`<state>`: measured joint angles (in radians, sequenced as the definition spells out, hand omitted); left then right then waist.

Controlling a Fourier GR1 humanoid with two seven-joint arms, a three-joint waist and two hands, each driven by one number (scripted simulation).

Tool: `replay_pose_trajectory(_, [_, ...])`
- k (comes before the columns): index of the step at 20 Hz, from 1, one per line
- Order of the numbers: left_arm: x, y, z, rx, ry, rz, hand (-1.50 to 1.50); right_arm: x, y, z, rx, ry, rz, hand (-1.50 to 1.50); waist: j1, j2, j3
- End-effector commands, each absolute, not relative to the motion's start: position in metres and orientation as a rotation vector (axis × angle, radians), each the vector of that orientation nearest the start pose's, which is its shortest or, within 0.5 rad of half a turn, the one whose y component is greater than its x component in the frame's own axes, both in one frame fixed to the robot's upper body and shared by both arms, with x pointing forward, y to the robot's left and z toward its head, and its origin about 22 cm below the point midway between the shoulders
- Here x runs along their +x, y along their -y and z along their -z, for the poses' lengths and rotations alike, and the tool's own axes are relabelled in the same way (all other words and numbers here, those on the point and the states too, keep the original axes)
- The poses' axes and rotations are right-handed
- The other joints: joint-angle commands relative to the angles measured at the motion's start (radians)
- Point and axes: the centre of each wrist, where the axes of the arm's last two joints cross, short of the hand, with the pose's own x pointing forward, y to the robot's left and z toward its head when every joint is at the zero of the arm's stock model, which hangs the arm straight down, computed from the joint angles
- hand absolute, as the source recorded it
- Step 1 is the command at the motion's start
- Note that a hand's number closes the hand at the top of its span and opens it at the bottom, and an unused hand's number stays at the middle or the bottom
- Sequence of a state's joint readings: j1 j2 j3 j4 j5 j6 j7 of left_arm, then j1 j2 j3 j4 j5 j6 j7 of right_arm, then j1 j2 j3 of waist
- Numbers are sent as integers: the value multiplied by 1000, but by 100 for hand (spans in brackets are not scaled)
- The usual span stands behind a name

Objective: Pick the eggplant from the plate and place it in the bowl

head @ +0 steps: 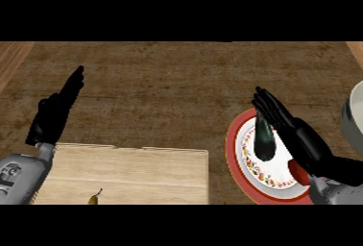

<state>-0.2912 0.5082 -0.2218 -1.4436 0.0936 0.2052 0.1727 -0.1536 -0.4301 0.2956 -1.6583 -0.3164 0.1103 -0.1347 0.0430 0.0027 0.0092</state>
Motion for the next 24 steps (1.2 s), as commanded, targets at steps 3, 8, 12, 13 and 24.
replay_pose_trajectory(3, [302, -271, -72, 191, 1620, 158, 0, 283, 266, -50, 88, 1623, -130, -150, -28, 2, -11])
replay_pose_trajectory(8, [299, -261, -78, 43, 1686, 24, 0, 260, 367, -28, -637, 1238, -131, -150, -47, 16, -39])
replay_pose_trajectory(12, [293, -271, -79, -82, 1691, -35, 0, 280, 326, -12, -749, 1229, 162, -150, -12, 0, -14])
replay_pose_trajectory(13, [286, -277, -64, -70, 1706, -32, 0, 295, 322, -40, -799, 1278, 175, -150, -13, -1, -15])
replay_pose_trajectory(24, [282, -284, -61, -127, 1690, -28, 0, 342, 337, -98, -748, 690, -488, -150, 18, 5, -15])
